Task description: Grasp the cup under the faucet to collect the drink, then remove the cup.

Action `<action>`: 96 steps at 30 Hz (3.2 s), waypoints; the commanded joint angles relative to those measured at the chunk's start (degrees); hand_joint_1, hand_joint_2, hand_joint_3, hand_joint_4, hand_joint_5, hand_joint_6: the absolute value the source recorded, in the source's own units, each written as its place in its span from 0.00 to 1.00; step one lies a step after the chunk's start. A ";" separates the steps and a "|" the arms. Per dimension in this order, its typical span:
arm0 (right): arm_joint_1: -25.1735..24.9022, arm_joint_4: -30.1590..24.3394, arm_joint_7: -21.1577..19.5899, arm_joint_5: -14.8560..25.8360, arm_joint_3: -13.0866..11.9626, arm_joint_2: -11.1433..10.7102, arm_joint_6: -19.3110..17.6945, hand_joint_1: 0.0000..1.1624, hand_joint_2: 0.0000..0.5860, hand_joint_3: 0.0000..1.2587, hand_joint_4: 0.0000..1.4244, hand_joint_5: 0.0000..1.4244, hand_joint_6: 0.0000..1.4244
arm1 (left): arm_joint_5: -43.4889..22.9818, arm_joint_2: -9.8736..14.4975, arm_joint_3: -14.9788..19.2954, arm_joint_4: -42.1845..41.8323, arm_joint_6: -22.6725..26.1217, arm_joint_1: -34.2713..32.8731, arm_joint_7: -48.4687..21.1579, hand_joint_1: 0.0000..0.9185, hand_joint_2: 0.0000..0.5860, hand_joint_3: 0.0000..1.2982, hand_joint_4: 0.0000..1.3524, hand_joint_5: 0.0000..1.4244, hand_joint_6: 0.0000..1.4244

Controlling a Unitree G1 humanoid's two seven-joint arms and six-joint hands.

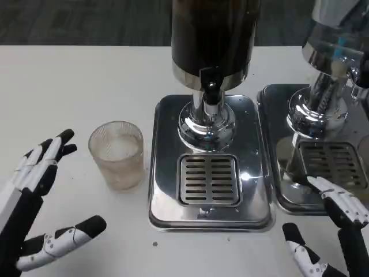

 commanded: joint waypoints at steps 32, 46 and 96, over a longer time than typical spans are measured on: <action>-4.74 1.57 -0.62 -1.82 3.61 2.21 0.90 0.35 0.68 0.23 0.18 0.18 0.28 | 2.22 3.60 -8.71 31.05 2.58 -25.93 1.81 0.00 0.05 0.00 0.00 0.00 0.00; -5.64 2.36 -1.34 -2.64 4.35 2.65 0.87 0.35 0.68 0.23 0.18 0.19 0.28 | 5.07 4.40 -15.54 43.84 1.11 -34.79 4.38 0.10 0.05 0.00 0.00 0.01 0.02; -4.81 1.85 -0.66 -0.95 4.38 2.52 1.21 0.38 0.68 0.24 0.22 0.21 0.30 | 3.20 -3.70 -24.76 64.32 -5.08 -48.10 7.80 0.20 0.21 0.24 0.26 0.43 0.56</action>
